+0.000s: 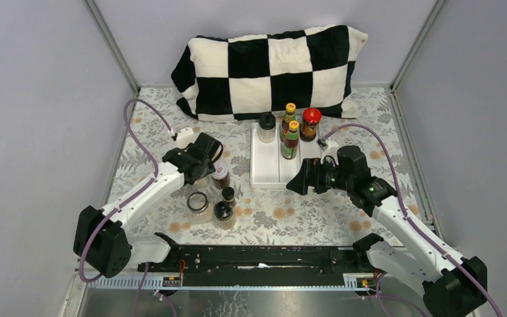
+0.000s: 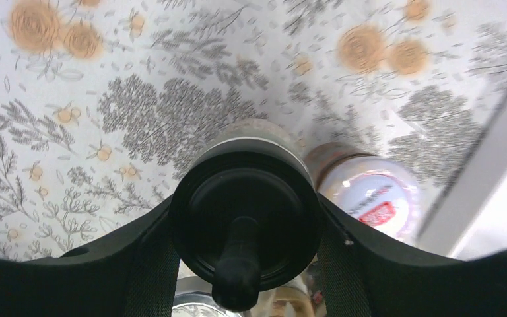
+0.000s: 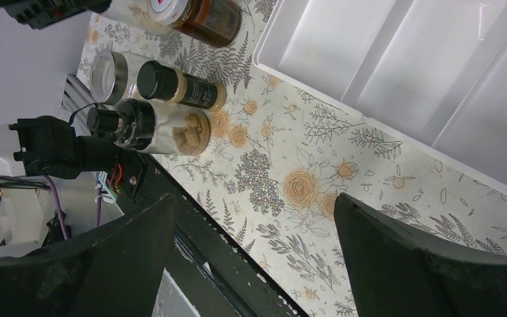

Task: Organize the condiment bottles
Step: Pick up the bottle from the center of the board.

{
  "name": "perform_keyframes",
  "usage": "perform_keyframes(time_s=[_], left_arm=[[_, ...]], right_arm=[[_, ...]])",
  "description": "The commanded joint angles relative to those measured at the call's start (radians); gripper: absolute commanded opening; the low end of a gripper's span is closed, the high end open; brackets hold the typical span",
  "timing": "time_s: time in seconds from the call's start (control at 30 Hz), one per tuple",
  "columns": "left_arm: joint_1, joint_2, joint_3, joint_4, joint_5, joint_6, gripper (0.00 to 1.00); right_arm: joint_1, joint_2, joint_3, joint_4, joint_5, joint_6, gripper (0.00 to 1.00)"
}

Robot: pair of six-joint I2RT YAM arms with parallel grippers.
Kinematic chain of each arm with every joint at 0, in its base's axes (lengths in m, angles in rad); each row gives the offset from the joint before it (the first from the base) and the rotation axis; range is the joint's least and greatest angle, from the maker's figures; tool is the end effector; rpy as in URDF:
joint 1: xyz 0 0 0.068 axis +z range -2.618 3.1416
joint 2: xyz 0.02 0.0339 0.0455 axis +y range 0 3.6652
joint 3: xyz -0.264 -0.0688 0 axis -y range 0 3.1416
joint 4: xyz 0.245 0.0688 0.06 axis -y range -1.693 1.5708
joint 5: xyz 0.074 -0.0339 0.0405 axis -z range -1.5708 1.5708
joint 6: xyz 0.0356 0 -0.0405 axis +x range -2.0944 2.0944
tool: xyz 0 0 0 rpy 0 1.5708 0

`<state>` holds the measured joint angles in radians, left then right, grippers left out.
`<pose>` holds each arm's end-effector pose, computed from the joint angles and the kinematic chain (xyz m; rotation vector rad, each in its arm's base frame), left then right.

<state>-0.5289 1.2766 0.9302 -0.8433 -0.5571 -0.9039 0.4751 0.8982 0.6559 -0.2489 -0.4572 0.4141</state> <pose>0.2107 -0.1013 0.2427 -0.5986 2.4187 0.2215 0.1717 0.1060 0.2695 -0.3643 2.1352 1.0035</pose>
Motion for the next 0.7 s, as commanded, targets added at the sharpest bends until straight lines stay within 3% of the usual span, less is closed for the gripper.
perform_keyframes(time_s=[0.0,0.37,0.67], left_arm=[[0.006,-0.028,0.122,0.023,-0.027,0.093,0.30],[0.006,0.059,0.427,-0.007,0.046,0.240,0.31],[0.006,0.188,0.702,-0.033,0.235,0.389,0.30]], right_arm=[[0.007,-0.016,0.001,0.023,-0.010,-0.001,0.95],[0.007,-0.029,0.019,-0.009,0.007,-0.020,0.95],[0.008,-0.064,0.083,-0.070,0.026,-0.031,0.95]])
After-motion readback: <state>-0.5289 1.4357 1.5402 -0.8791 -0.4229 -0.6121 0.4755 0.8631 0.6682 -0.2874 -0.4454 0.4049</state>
